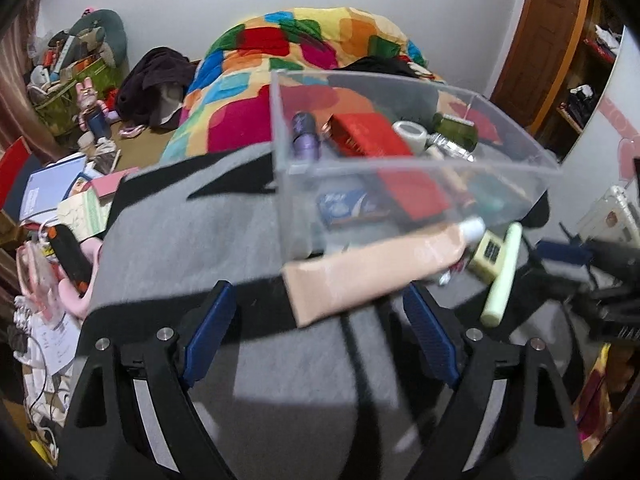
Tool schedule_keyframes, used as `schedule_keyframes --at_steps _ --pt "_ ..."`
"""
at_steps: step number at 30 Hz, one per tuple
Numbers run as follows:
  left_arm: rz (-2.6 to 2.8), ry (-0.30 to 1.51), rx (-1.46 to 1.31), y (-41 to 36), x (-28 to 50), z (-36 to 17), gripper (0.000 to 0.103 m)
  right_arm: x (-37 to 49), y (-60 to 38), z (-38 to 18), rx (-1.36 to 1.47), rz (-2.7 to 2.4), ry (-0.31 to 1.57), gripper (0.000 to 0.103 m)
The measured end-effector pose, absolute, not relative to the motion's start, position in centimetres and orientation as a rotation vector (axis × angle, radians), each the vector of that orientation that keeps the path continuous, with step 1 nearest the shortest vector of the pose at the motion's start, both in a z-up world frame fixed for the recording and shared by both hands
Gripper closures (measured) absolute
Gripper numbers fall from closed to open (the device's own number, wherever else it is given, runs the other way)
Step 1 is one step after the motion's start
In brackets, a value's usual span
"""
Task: Organize objects
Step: 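Grasp the peach cream tube with the left tool while the right tool grasps the pale green tube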
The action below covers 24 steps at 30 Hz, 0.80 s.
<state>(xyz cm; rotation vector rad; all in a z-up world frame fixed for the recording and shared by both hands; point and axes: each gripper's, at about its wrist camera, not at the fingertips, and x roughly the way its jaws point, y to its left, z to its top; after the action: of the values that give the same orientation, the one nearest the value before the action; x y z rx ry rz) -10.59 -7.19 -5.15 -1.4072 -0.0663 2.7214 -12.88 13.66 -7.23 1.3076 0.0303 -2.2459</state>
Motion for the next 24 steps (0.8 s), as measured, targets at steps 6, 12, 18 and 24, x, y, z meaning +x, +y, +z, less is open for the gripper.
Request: schedule_keyframes --at_steps 6,12,18,24 --pt "2.677 -0.035 -1.406 -5.7 -12.6 -5.5 0.012 -13.8 12.4 -8.1 1.365 -2.24 -0.068 0.037" --pt "2.598 -0.012 -1.405 -4.6 -12.3 -6.1 0.013 -12.9 11.0 -8.3 1.333 -2.289 0.072 0.032" --pt "2.492 -0.032 -1.394 -3.3 -10.4 -6.2 0.032 -12.0 12.4 -8.2 1.311 -2.298 0.138 0.035" --pt "2.427 -0.005 -1.378 -1.0 -8.4 -6.4 0.04 -11.3 14.4 -8.5 1.319 -2.321 0.189 0.048"
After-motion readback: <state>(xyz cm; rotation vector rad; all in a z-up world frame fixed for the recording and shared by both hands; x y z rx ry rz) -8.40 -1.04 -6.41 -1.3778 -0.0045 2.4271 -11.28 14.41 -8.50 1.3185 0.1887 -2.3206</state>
